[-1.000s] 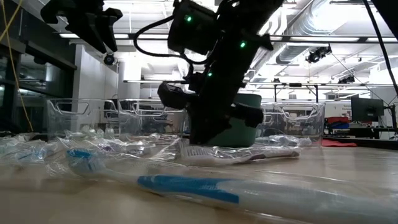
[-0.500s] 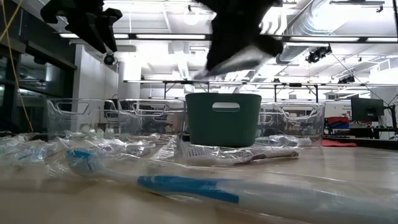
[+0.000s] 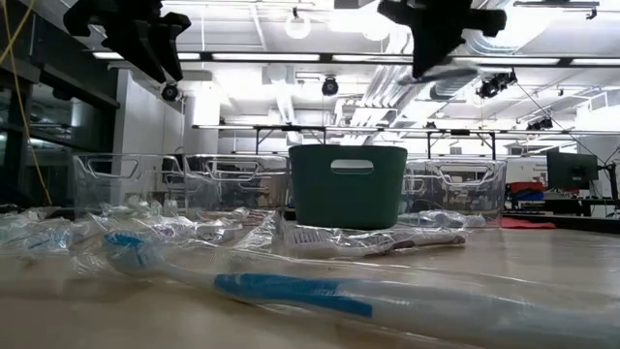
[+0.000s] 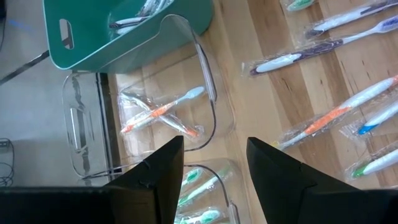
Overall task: Pick & Place Toothbrushes
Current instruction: Put the blue toothbrush into the right transparent bin
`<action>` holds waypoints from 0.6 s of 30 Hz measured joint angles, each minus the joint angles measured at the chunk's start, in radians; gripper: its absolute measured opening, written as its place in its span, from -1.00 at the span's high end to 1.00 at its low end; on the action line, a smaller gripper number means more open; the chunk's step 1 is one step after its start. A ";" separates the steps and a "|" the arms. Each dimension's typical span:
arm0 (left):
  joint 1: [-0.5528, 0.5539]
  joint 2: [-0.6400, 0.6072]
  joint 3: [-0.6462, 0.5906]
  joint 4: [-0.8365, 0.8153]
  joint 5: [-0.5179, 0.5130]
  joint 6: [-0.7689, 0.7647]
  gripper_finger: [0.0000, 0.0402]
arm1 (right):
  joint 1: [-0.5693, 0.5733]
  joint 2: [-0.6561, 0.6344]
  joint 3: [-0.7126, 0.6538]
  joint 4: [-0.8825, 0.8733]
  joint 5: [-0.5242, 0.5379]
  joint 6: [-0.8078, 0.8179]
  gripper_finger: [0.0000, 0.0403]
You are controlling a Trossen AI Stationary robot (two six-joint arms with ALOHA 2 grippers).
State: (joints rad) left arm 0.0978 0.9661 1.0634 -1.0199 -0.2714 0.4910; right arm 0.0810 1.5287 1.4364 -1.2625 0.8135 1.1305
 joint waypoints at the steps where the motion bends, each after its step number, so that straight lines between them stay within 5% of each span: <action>1: 0.000 0.000 0.000 0.000 0.000 -0.002 0.15 | -0.034 -0.001 0.000 -0.005 -0.001 -0.026 0.98; 18: 0.000 0.000 0.000 -0.004 0.001 -0.004 0.15 | -0.505 0.009 -0.137 0.131 -0.162 -0.478 0.98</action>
State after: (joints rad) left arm 0.0978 0.9661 1.0634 -1.0237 -0.2703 0.4870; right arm -0.4236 1.5374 1.2997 -1.1311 0.6512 0.6525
